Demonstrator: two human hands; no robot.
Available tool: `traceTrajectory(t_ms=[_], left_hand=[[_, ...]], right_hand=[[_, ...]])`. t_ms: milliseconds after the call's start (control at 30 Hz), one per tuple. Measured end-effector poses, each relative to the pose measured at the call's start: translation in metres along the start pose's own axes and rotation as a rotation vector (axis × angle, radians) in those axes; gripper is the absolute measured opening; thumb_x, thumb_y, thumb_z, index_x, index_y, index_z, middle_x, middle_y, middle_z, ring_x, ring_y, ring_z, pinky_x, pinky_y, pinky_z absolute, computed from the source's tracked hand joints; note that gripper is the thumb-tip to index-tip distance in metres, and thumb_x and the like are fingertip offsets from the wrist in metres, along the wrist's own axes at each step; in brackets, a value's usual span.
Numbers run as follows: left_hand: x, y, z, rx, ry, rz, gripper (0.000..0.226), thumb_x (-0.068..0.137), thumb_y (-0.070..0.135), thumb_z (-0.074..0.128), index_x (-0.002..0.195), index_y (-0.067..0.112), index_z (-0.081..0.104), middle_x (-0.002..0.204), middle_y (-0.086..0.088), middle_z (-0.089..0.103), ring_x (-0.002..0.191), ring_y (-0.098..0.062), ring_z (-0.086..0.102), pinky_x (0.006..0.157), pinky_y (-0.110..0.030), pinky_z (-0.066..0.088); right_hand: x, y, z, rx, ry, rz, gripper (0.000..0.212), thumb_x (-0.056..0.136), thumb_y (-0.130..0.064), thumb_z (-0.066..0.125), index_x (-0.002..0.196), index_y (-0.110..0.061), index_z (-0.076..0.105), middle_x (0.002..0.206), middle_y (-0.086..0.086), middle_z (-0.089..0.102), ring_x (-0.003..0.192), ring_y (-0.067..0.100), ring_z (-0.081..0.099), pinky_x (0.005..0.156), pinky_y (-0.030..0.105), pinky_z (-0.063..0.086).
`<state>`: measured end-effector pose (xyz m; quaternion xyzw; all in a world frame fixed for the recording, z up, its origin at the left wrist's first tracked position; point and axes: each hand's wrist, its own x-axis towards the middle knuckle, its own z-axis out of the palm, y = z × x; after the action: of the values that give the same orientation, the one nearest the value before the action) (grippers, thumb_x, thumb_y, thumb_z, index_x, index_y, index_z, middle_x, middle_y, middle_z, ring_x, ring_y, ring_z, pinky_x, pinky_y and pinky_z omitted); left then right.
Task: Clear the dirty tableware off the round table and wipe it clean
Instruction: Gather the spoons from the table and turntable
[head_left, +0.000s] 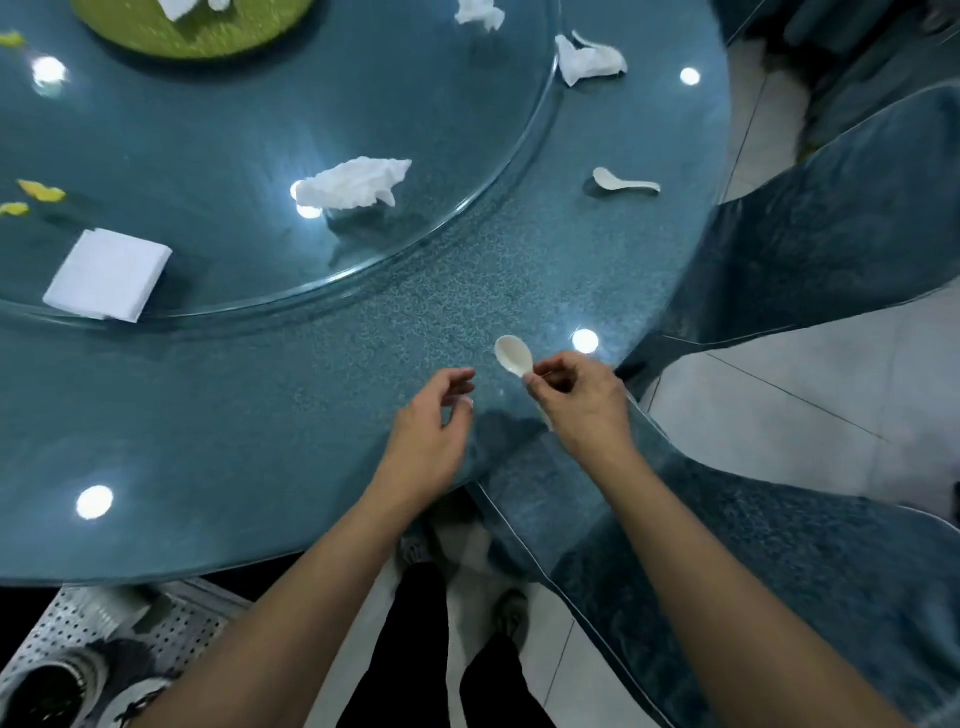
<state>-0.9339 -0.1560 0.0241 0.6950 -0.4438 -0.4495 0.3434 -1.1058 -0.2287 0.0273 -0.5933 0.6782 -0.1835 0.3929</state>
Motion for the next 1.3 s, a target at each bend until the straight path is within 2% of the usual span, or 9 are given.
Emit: traceTrajectory(t_ms=[67,133,267,433,567,733,833,933,1300], left_hand=[[-0.008,0.017,0.019,-0.323,0.023,-0.185,0.024,0.104,0.008,0.049,0.112,0.025,0.064,0.105,0.006,0.068,0.098,-0.007,0.062,0.095,-0.032,0.047],[-0.021,0.032,0.037,-0.578,0.048,-0.326,0.025,0.106,0.012,0.045,0.104,0.026,0.066,0.101,0.001,0.069,0.099,-0.016,0.061,0.087,-0.033,0.048],[-0.062,0.052,0.073,-0.837,0.042,-0.342,0.032,0.109,0.020,0.036,0.115,0.012,0.067,0.115,-0.014,0.072,0.108,-0.025,0.067,0.091,-0.038,0.053],[-0.117,0.075,0.131,-0.933,0.106,-0.359,0.034,0.110,0.025,0.034,0.117,0.011,0.064,0.116,-0.019,0.072,0.105,-0.028,0.069,0.086,-0.040,0.056],[-0.163,0.099,0.183,-1.003,0.145,-0.422,0.029,0.108,0.026,0.040,0.116,0.013,0.065,0.108,-0.017,0.074,0.103,-0.031,0.069,0.089,-0.053,0.058],[-0.211,0.131,0.248,-1.083,0.171,-0.520,0.039,0.110,0.033,0.037,0.116,0.006,0.065,0.116,-0.024,0.071,0.101,-0.036,0.069,0.074,-0.050,0.062],[-0.226,0.148,0.276,-1.089,0.152,-0.540,0.042,0.109,0.036,0.038,0.116,0.004,0.064,0.115,-0.025,0.071,0.100,-0.039,0.070,0.074,-0.052,0.062],[-0.230,0.163,0.295,-1.080,0.131,-0.546,0.044,0.108,0.037,0.038,0.121,0.002,0.061,0.115,-0.025,0.071,0.100,-0.040,0.070,0.078,-0.053,0.061],[-0.170,0.202,0.326,-1.172,0.134,-0.566,0.052,0.107,0.039,0.036,0.129,-0.002,0.059,0.120,-0.030,0.067,0.108,-0.043,0.066,0.092,-0.052,0.055]], right_hand=[[-0.028,-0.003,-0.002,0.100,-0.047,0.036,0.010,0.080,-0.032,0.081,0.080,-0.026,0.073,0.071,-0.010,0.073,0.068,0.004,0.070,0.072,0.033,0.060],[-0.053,-0.001,-0.010,0.136,-0.067,0.032,0.012,0.078,-0.033,0.082,0.074,-0.026,0.072,0.068,-0.010,0.073,0.065,0.006,0.069,0.071,0.037,0.060],[-0.091,0.011,-0.046,0.035,-0.067,-0.039,0.013,0.080,-0.035,0.079,0.075,-0.024,0.074,0.065,-0.012,0.070,0.063,0.000,0.065,0.067,0.029,0.055],[-0.124,0.044,-0.111,-0.132,-0.037,-0.225,0.026,0.088,-0.046,0.066,0.081,-0.021,0.070,0.072,-0.006,0.069,0.072,0.014,0.064,0.069,0.034,0.052],[-0.144,0.084,-0.184,-0.212,-0.024,-0.394,0.022,0.095,-0.038,0.059,0.088,-0.019,0.067,0.084,-0.003,0.070,0.081,0.019,0.062,0.076,0.038,0.051],[-0.157,0.148,-0.260,-0.435,0.029,-0.618,0.018,0.093,-0.034,0.057,0.101,-0.021,0.066,0.095,-0.001,0.064,0.086,0.023,0.057,0.081,0.044,0.047],[-0.158,0.175,-0.295,-0.584,0.033,-0.663,0.024,0.095,-0.036,0.054,0.115,-0.025,0.063,0.109,-0.004,0.062,0.098,0.021,0.055,0.090,0.040,0.043],[-0.154,0.192,-0.323,-0.606,0.039,-0.680,0.028,0.095,-0.035,0.056,0.122,-0.027,0.060,0.118,-0.004,0.061,0.107,0.021,0.055,0.097,0.040,0.042],[-0.071,0.198,-0.359,-0.684,-0.034,-0.703,0.029,0.097,-0.035,0.051,0.124,-0.028,0.058,0.121,-0.005,0.059,0.109,0.021,0.054,0.097,0.039,0.039]])
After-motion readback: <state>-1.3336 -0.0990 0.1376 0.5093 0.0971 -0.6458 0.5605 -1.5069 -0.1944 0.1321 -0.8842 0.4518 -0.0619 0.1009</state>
